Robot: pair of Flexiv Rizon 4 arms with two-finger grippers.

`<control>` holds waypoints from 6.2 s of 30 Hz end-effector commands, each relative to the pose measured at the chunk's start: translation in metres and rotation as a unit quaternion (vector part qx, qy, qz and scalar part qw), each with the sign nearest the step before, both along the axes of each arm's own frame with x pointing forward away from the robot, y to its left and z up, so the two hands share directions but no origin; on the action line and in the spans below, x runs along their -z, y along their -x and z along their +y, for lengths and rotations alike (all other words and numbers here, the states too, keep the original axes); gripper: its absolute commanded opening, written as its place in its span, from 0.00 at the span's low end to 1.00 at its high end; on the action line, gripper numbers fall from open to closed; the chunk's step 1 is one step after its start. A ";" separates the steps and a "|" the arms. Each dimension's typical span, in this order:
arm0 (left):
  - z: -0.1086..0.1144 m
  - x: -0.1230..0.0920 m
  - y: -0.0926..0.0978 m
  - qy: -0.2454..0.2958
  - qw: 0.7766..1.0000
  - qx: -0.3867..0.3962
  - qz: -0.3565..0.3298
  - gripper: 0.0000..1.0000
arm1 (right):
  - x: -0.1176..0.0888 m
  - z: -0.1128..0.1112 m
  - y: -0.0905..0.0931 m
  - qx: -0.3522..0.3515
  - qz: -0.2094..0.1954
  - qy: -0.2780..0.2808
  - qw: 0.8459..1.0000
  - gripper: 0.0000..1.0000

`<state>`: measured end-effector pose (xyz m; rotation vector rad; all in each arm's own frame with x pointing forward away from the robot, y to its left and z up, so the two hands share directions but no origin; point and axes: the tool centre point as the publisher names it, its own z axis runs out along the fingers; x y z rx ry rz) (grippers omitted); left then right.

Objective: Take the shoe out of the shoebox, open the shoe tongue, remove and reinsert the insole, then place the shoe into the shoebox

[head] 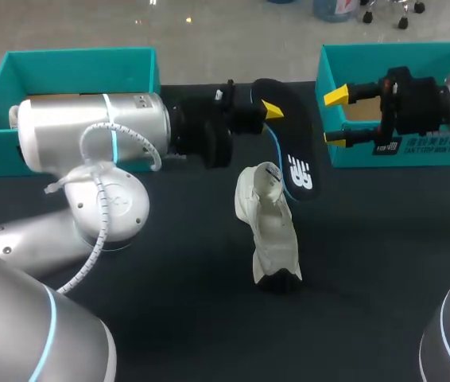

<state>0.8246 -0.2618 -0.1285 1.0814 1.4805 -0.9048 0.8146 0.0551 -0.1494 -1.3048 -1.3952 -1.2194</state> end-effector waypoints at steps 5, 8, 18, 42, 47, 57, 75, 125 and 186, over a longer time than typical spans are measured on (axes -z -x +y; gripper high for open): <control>-0.002 0.000 0.003 -0.001 1.000 -0.004 0.000 0.00 | 0.000 0.001 0.001 0.002 0.000 0.001 1.000 1.00; -0.002 0.000 0.003 -0.001 1.000 -0.004 0.000 0.00 | 0.000 0.001 0.001 0.002 0.000 0.001 1.000 1.00; -0.002 0.000 0.003 -0.001 1.000 -0.004 0.000 0.00 | 0.000 0.001 0.001 0.002 0.000 0.001 1.000 1.00; 0.000 -0.001 0.007 0.001 1.000 0.013 0.020 0.00 | 0.020 -0.070 0.027 0.115 0.011 0.182 0.976 1.00; 0.007 -0.005 0.016 0.025 0.994 0.056 0.085 0.00 | 0.020 -0.070 0.027 0.115 0.011 0.182 0.976 1.00; 0.013 -0.005 0.041 0.029 0.977 0.106 0.181 0.00 | 0.020 -0.070 0.027 0.115 0.011 0.182 0.976 1.00; 0.024 0.000 0.052 0.056 0.968 0.089 0.228 0.00 | 0.034 -0.105 0.068 0.128 0.044 0.215 0.967 1.00; 0.024 0.011 0.087 0.160 0.863 0.177 0.446 0.00 | 0.032 -0.112 0.106 0.092 0.058 0.231 0.967 1.00; 0.040 0.136 0.104 0.093 0.836 0.089 0.534 0.00 | 0.032 -0.112 0.106 0.092 0.058 0.231 0.967 1.00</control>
